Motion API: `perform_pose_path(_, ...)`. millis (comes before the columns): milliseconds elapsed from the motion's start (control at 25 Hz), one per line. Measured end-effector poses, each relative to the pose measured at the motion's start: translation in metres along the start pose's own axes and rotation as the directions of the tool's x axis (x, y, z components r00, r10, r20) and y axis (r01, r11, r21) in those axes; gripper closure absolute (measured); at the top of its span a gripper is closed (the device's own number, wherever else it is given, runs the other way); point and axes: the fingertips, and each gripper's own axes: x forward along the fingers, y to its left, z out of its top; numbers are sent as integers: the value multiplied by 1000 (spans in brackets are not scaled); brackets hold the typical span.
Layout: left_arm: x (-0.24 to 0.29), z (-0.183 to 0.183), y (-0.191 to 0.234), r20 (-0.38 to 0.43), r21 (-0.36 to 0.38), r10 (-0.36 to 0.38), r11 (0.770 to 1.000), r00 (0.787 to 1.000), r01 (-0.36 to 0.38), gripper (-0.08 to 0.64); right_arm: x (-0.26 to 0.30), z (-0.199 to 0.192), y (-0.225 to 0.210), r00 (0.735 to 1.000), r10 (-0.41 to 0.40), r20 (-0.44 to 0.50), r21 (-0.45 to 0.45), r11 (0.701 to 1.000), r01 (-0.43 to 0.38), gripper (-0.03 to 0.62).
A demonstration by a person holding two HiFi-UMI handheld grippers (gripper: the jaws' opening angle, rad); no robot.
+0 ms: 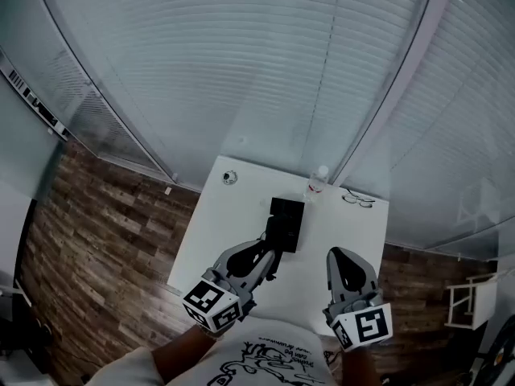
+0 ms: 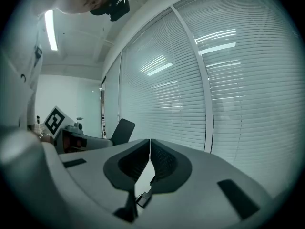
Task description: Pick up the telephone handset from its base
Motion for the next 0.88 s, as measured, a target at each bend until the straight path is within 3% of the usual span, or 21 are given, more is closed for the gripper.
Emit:
perform_pose_path(480, -6, 37, -15, 76, 38, -46, 998, 996, 43, 492, -9, 25, 13, 999, 25, 23, -36, 999, -25, 586)
perform_pose_path(880, -4, 47, -25, 88, 49, -91, 995, 992, 86, 492, -16, 35, 17, 999, 21, 26, -55, 998, -20, 586)
